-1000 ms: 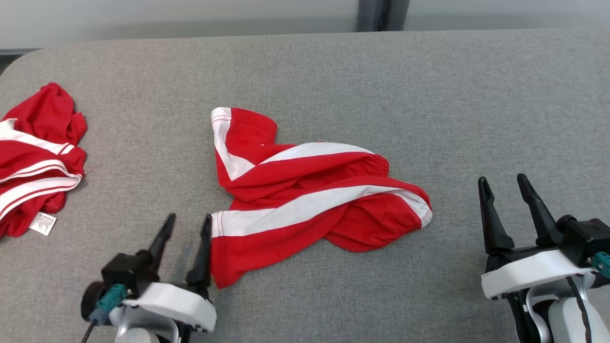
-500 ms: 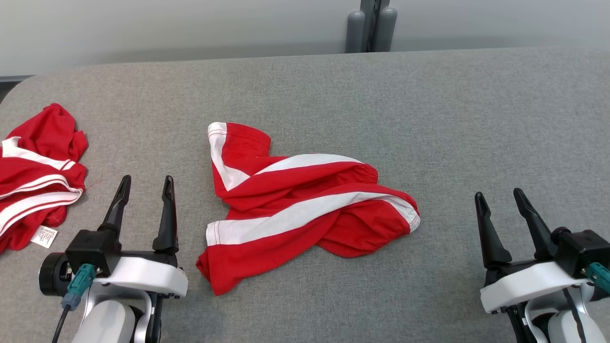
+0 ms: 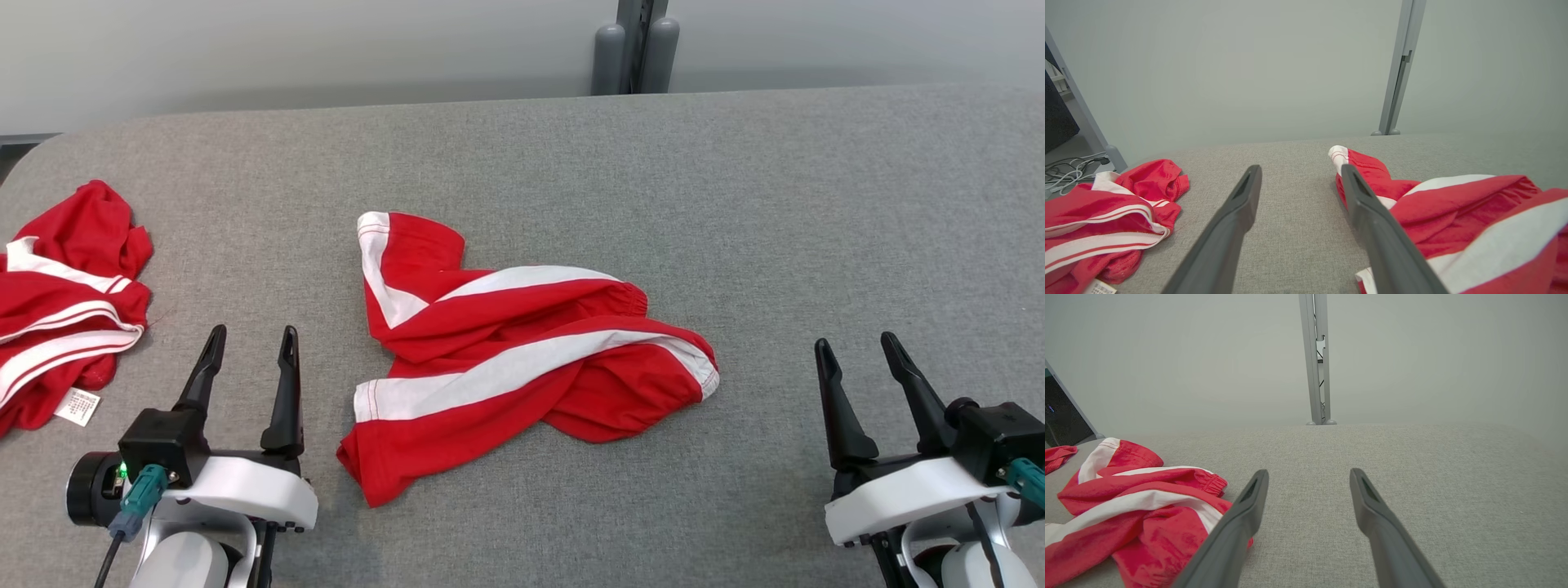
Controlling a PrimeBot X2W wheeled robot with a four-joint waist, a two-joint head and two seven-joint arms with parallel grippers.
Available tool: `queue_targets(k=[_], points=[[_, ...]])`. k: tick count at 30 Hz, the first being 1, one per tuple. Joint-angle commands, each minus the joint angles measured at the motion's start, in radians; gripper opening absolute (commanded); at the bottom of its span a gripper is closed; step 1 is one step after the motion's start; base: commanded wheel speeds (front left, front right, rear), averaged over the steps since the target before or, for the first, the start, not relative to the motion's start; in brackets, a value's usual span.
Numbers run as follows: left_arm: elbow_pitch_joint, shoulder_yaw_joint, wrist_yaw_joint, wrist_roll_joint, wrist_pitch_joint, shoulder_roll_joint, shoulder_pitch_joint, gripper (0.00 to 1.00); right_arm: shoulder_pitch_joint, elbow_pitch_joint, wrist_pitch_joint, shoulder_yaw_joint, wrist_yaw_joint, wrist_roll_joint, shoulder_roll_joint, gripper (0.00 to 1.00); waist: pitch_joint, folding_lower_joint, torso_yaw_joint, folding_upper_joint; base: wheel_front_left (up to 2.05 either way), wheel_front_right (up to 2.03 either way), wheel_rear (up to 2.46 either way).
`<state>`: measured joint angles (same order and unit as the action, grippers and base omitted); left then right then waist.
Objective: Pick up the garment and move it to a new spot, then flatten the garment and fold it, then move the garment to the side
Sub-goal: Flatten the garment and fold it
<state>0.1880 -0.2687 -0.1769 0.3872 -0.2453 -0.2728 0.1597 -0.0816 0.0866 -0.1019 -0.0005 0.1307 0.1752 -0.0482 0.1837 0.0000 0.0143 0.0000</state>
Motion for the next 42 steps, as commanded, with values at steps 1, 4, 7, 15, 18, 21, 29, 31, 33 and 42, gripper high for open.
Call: queue_targets(k=[1,4,7,15,18,21,29,31,33,42], points=[[0.0,0.001,0.002,0.003,0.004,-0.006,0.007,1.0,0.0,-0.002,0.0,-0.002,0.0,-0.001,-0.005,1.0,0.001,0.0,0.0,0.0,0.0,0.0,0.0],[0.001,-0.007,0.008,0.009,0.024,-0.009,0.013,1.0,-0.001,-0.001,-0.001,0.0,0.0,0.003,-0.005,1.0,0.003,0.0,-0.001,0.0,0.0,0.0,0.0],[0.002,-0.028,0.03,0.027,0.082,-0.006,0.02,1.0,-0.001,-0.003,-0.001,0.001,0.0,0.007,-0.005,1.0,0.006,0.0,-0.002,0.0,0.0,0.0,0.0],[0.026,-0.094,0.09,0.1,0.321,-0.01,0.017,1.0,-0.012,0.003,-0.009,0.011,0.0,0.018,-0.005,1.0,0.024,0.0,-0.014,0.0,0.0,0.0,0.0],[0.029,-0.107,0.098,0.118,0.365,-0.007,0.017,1.0,-0.014,0.008,-0.014,0.011,0.0,0.02,-0.005,1.0,0.032,0.0,-0.016,0.0,0.0,0.0,0.0],[0.027,-0.115,0.104,0.128,0.384,-0.005,0.02,1.0,-0.022,0.012,-0.017,0.012,0.0,0.023,-0.005,1.0,0.039,0.0,-0.018,0.0,0.0,0.0,0.0],[0.017,-0.128,0.115,0.147,0.4,0.004,0.012,0.13,-0.031,0.018,-0.023,0.013,0.0,0.027,-0.005,1.0,0.047,0.0,-0.021,0.0,0.0,0.0,0.0],[0.014,-0.129,0.115,0.149,0.398,0.006,0.011,0.0,-0.032,0.02,-0.024,0.014,0.0,0.027,-0.005,1.0,0.049,0.0,-0.022,0.0,0.0,0.0,0.0],[0.01,-0.13,0.112,0.145,0.392,0.003,0.012,0.0,-0.034,0.022,-0.026,0.014,0.0,0.026,-0.005,1.0,0.05,0.0,-0.022,0.0,0.0,0.0,0.0],[-0.002,-0.119,0.087,0.124,0.361,-0.011,0.025,0.0,-0.017,0.046,0.025,0.062,0.0,0.044,-0.005,1.0,0.057,0.0,-0.024,0.0,0.0,0.0,0.0]])
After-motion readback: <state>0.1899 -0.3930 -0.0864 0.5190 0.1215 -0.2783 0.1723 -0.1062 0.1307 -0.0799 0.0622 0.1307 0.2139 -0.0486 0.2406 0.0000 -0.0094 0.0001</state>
